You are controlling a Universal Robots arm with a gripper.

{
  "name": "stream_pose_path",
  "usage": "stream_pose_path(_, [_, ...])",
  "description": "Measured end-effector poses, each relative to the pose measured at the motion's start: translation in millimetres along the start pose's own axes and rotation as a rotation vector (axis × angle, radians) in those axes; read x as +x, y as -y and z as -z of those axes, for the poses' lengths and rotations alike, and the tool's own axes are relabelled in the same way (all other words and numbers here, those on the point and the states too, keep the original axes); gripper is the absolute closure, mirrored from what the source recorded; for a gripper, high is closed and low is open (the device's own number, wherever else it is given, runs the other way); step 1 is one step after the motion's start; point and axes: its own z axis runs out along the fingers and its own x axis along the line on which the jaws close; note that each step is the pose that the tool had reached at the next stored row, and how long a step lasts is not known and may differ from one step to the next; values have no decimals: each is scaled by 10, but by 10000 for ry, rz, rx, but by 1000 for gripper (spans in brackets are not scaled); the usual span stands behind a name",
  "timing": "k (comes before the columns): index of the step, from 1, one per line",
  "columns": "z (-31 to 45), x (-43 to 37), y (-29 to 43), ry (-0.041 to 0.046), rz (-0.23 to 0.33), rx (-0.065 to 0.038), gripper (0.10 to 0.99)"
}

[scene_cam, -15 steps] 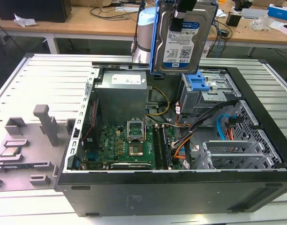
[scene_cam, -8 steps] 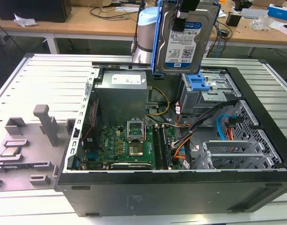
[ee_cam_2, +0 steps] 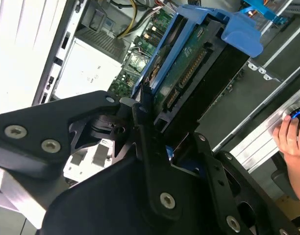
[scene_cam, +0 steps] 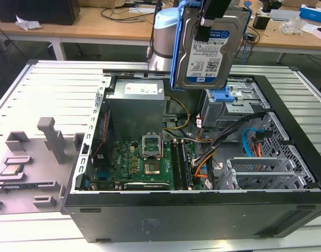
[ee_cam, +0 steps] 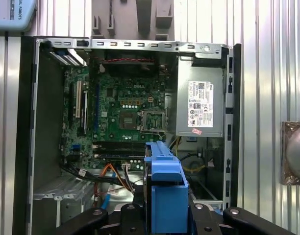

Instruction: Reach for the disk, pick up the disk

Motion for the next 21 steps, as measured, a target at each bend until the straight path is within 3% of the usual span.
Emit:
stream_pose_path(5, [-1,96,-1,0,0,-1,722])
stream_pose_path(13, [-2,342,-3,0,0,0,722])
stream_pose_path(21, [-3,528,-4,0,0,0,722])
